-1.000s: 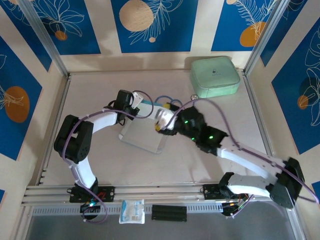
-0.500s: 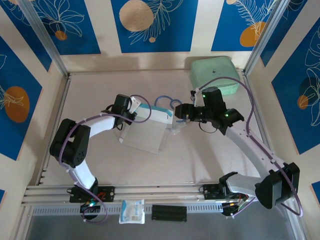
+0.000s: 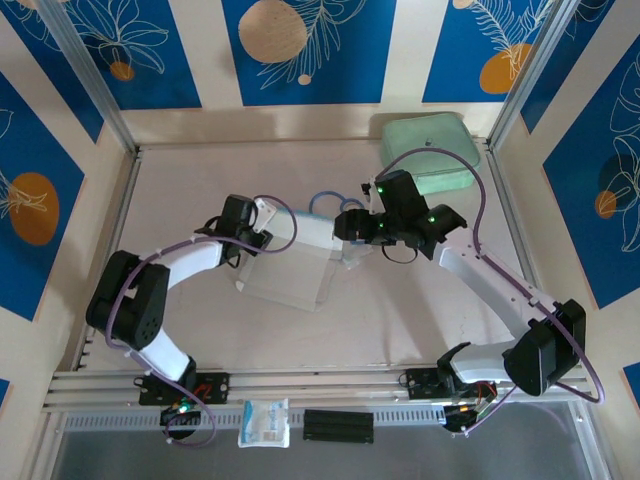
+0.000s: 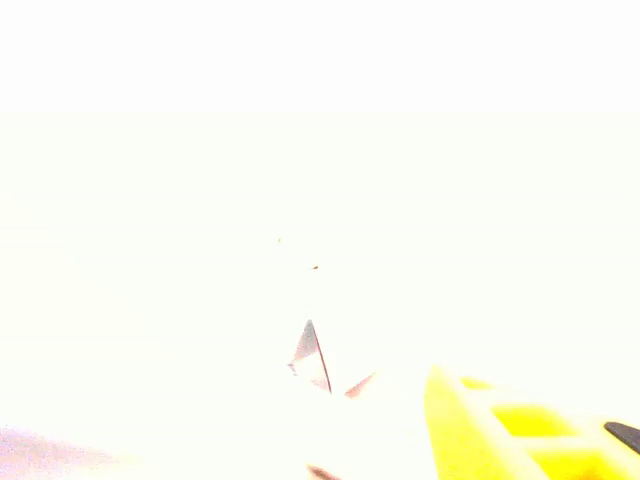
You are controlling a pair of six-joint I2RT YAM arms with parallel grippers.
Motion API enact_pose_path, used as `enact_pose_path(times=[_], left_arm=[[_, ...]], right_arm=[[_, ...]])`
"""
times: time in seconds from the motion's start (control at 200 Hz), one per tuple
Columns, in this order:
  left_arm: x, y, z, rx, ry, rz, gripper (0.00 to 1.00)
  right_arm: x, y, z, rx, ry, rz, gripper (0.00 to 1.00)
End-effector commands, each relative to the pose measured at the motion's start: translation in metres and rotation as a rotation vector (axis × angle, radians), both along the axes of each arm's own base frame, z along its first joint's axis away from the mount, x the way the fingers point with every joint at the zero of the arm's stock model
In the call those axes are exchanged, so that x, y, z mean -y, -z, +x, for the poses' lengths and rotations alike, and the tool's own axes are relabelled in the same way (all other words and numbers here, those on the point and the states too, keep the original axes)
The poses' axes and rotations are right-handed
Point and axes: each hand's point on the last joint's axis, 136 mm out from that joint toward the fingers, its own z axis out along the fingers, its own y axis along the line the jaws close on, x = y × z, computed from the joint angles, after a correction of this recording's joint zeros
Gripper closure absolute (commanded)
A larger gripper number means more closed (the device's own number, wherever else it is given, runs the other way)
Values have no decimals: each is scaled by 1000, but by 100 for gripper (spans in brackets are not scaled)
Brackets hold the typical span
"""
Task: Fold the paper box
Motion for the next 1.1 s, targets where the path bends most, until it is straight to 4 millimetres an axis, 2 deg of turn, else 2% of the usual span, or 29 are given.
enact_pose_path(times=[0.0,0.085,0.25,0.345,0.42,0.535,0.66,0.85,1.015,1.096], left_arm=[[-1,-7,-17,-27,-5,-35,42],[7,-21,-30,-36,17,-110,27],[16,-54,-56,-41,20,-271,21],[2,-78,-58,-20,-99,-348,8],[-11,-88,-53,-82,-204,-382,6],[-32,-81,-51,-303,-363,-349,7],[-28,-79,-47,-509,-392,-393,10],[-29,-82,-32,-564,-380,-443,12],[-39,-64,-28,-616,-405,-385,15],[-42,-59,-26,-619,-418,-371,15]], right_arm=[[0,-6,1,11,-8,-18,29],[-2,-8,6,42,-66,-42,27],[-22,-11,15,127,-306,-53,15],[-31,-7,26,116,-390,-51,10],[-35,8,40,112,-444,-126,9],[-45,30,59,91,-535,-189,12],[-61,53,80,80,-635,-226,16],[-82,99,111,83,-749,-347,21],[-94,130,137,122,-838,-426,22],[-98,138,146,138,-871,-430,24]])
